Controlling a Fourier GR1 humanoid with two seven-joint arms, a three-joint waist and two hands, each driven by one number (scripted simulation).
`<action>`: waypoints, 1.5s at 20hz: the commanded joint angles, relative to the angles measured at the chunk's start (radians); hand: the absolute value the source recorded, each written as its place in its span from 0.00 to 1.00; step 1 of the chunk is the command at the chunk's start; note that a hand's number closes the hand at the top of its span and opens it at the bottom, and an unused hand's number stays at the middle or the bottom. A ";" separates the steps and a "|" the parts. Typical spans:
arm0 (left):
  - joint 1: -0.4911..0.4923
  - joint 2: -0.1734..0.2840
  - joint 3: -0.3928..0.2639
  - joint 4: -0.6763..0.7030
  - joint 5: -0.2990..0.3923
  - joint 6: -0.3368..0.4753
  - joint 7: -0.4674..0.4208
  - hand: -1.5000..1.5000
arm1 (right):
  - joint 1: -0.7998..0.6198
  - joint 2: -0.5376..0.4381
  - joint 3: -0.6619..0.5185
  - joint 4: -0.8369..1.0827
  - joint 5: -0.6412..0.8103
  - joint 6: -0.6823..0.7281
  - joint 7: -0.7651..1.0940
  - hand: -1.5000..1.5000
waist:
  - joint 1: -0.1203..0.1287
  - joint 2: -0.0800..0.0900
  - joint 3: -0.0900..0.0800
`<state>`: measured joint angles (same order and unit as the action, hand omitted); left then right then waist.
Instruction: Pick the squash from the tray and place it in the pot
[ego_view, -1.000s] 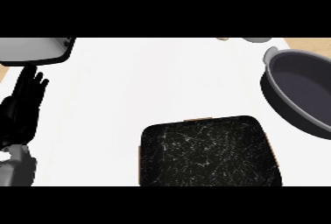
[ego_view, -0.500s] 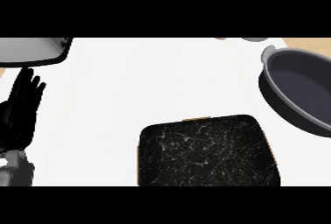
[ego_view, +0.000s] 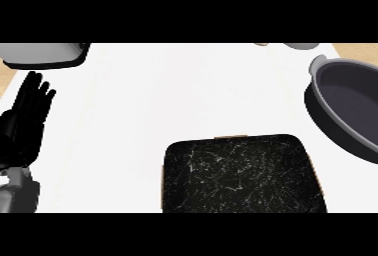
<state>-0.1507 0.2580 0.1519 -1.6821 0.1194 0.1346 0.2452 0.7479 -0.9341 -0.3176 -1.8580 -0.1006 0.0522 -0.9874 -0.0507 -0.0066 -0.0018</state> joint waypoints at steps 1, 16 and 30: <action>0.007 -0.022 -0.023 0.028 -0.004 -0.017 -0.035 0.50 | -0.010 -0.047 -0.204 0.086 -0.217 0.156 0.010 1.00 | 0.026 0.005 0.000; -0.075 -0.055 -0.065 0.055 -0.060 0.006 -0.026 0.50 | -0.593 -0.068 0.046 0.583 -0.223 0.335 0.238 1.00 | 0.082 0.013 0.004; -0.105 -0.046 -0.033 0.114 -0.020 -0.041 -0.054 0.50 | -1.111 0.079 0.218 1.117 0.356 -0.184 0.071 1.00 | 0.094 0.019 0.004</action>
<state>-0.2436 0.2174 0.1143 -1.6078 0.0988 0.1030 0.2262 -0.2112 -0.9045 -0.1635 -0.9096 0.1501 -0.0791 -0.8850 0.0431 0.0104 0.0024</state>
